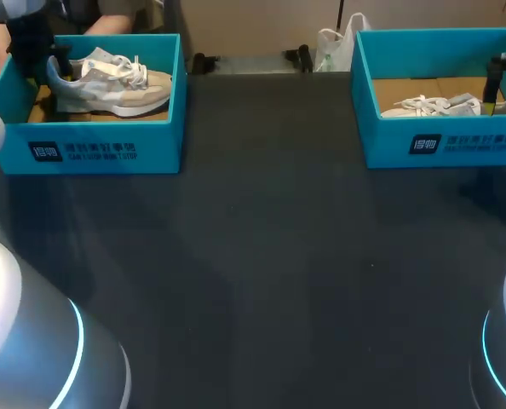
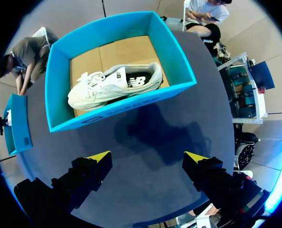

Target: Take the shoe out of the shoebox, open the shoe tongue, remove and reinsert the insole, then place the shoe into the shoebox

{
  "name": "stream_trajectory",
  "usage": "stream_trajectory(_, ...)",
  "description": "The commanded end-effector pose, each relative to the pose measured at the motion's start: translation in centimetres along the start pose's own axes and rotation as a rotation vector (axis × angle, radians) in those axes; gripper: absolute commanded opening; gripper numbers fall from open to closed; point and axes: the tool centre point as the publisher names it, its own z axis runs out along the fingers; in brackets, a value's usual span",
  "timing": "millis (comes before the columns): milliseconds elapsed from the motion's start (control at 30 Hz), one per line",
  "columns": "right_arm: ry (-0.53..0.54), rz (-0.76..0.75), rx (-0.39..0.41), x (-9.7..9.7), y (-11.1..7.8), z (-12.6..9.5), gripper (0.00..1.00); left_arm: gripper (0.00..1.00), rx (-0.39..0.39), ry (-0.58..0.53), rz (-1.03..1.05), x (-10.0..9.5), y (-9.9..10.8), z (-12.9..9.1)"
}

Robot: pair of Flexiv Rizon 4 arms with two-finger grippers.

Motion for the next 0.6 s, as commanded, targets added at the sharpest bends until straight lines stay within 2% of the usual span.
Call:
stream_trajectory(33,-0.001,0.000,-0.001,0.01,-0.03,0.00,1.00,0.71,0.069,-0.005,0.000,0.44,1.53,0.97)
stream_trajectory(300,-0.001,0.000,-0.001,0.01,-0.03,0.00,1.00,0.64,0.070,-0.006,-0.009,0.70,1.79,1.42)
stream_trajectory(367,-0.001,0.000,-0.001,0.01,-0.03,0.00,1.00,0.49,0.073,-0.004,-0.011,0.73,1.87,1.52)
stream_trajectory(400,-0.001,0.000,-0.001,0.01,-0.03,0.00,1.00,0.45,0.073,-0.004,-0.012,0.73,1.88,1.54)
stream_trajectory(433,-0.001,0.000,-0.001,0.01,-0.03,0.00,1.00,0.34,0.074,-0.003,-0.012,0.73,1.89,1.55)
stream_trajectory(467,-0.001,0.000,-0.001,0.01,-0.03,0.00,1.00,0.03,0.075,-0.003,-0.012,0.74,1.90,1.56)
stream_trajectory(500,-0.001,0.000,-0.001,0.01,-0.03,0.00,1.00,0.00,0.077,-0.002,-0.011,0.74,1.91,1.56)
stream_trajectory(600,-0.001,0.000,-0.001,0.01,-0.03,0.00,1.00,0.00,0.084,-0.007,-0.004,0.80,1.80,1.45)
